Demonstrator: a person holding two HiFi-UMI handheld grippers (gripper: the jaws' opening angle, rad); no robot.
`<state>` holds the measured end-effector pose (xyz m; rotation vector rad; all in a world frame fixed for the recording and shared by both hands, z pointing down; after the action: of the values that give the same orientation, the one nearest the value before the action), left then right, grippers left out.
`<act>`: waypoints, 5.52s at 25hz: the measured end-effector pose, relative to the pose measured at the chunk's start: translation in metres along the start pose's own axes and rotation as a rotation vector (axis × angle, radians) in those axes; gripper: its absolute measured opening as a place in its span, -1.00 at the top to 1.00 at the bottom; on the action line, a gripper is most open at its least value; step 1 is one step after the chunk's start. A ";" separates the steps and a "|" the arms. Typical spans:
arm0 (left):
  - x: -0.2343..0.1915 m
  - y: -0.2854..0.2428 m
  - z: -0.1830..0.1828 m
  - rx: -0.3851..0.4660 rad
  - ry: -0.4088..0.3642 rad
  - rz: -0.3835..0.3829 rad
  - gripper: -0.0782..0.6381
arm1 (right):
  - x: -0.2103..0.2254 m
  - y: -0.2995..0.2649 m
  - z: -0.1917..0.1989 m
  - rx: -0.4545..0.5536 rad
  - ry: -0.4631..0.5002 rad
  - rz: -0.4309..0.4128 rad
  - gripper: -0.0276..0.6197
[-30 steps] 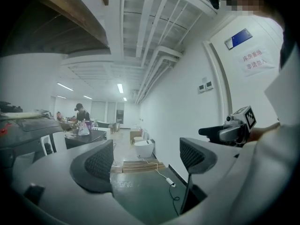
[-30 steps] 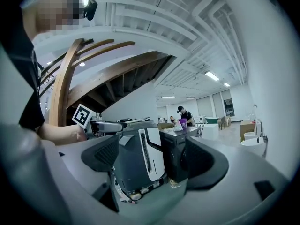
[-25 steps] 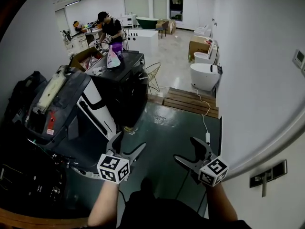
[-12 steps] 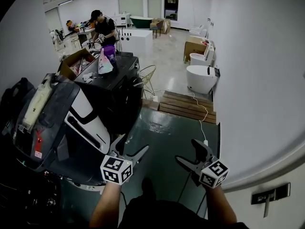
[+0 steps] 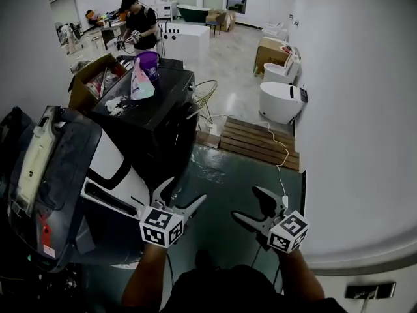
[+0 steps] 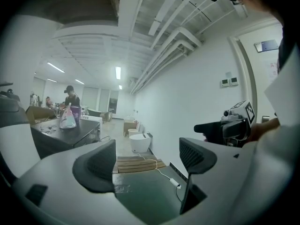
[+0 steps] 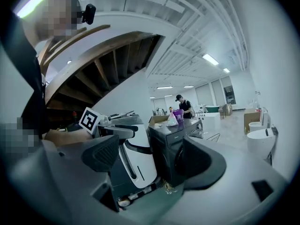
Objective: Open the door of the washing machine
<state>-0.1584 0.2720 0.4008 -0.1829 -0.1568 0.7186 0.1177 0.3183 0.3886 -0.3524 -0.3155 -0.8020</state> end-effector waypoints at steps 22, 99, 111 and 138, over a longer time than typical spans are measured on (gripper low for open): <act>-0.126 -0.218 -0.022 -0.078 0.036 -0.083 -0.34 | 0.226 -0.138 -0.099 -0.026 -0.064 -0.095 -0.37; -0.340 -0.536 0.141 -0.384 0.615 -0.732 -0.21 | 0.582 -0.707 -0.049 -0.988 0.568 -0.753 -0.02; -0.341 -0.536 0.163 -0.398 0.648 -0.761 -0.19 | 0.587 -0.719 0.001 -1.072 0.779 -0.780 -0.02; -0.292 -0.500 0.160 -0.343 0.713 -0.836 -0.16 | 0.584 -0.719 0.006 -1.181 1.045 -0.831 0.52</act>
<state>-0.0890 -0.2730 0.6431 -0.6421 0.3216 -0.2364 -0.0345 -0.5153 0.7634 -0.8486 1.1361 -1.8257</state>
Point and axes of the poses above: the fingertips, and each gripper's own axes: y backward along the fingers, x to its right, z out of its underside, the point moved 10 cm from there along y, backward along the fingers, and after that the axes turned 13 degrees about -y, right-handed, at the moved point
